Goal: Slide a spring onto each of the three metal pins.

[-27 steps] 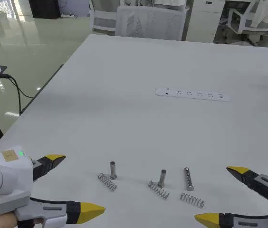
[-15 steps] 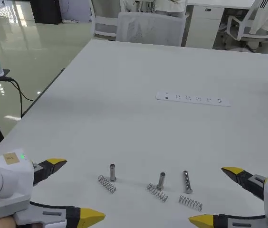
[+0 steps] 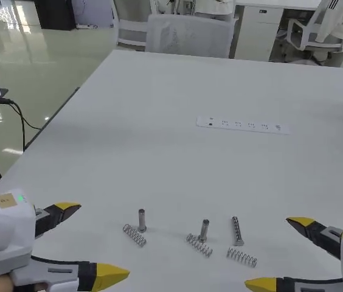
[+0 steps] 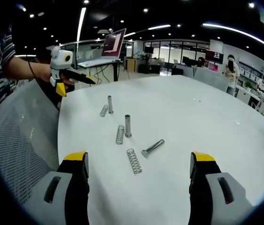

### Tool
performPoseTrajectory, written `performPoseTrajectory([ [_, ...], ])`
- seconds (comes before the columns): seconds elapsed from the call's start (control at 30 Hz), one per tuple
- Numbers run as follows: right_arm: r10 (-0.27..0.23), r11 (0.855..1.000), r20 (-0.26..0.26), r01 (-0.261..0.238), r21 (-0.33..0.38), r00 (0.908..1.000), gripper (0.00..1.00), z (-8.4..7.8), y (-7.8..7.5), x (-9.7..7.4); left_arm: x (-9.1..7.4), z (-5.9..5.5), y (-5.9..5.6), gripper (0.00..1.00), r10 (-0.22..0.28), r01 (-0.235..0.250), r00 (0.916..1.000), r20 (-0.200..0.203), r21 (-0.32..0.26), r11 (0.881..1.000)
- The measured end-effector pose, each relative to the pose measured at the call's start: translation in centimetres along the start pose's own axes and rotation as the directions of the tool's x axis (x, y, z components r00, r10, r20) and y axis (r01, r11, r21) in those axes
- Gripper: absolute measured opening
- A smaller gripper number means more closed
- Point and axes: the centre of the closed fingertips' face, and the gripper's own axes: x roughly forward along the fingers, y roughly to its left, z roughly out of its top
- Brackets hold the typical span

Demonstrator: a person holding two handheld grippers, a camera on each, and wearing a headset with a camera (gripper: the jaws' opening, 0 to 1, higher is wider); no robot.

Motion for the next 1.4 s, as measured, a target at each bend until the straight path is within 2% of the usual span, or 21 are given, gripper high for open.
performPoseTrajectory([
  [0.33,0.012,1.000,-0.006,-0.012,-0.007,0.9999,0.89,-0.09,0.13,0.31,-0.45,-0.28,0.30,0.96,0.010,-0.010,0.9999,-0.009,-0.005,1.000],
  [0.43,0.011,1.000,-0.004,-0.011,-0.006,0.9999,0.89,0.01,0.01,0.35,-0.46,-0.09,0.43,0.96,0.020,-0.020,0.9998,0.003,-0.015,1.000],
  [0.6,0.013,1.000,-0.003,-0.013,-0.004,0.9999,0.89,0.10,-0.20,0.47,-0.47,-0.09,0.27,0.98,0.009,-0.009,1.0000,0.001,-0.011,1.000],
  [0.73,0.015,1.000,-0.002,-0.015,-0.002,0.9999,0.89,0.17,-0.13,0.58,-0.42,0.51,0.14,0.98,-0.003,0.004,0.9994,0.035,-0.013,1.000],
  [0.8,0.020,1.000,-0.005,-0.020,-0.001,0.9998,0.89,0.14,0.05,0.63,-0.41,0.52,0.10,0.98,-0.009,0.009,0.9992,0.039,-0.014,1.000],
  [1.13,0.014,1.000,-0.017,-0.014,0.002,0.9998,0.89,-0.59,-0.08,0.30,-0.57,-0.13,0.30,0.98,-0.002,0.003,0.9996,0.028,-0.024,1.000],
  [1.4,0.017,1.000,-0.010,-0.017,0.017,0.9998,0.88,-0.71,0.06,0.06,-0.61,-0.22,-0.07,0.98,-0.025,0.025,0.9994,0.024,-0.014,1.000],
])
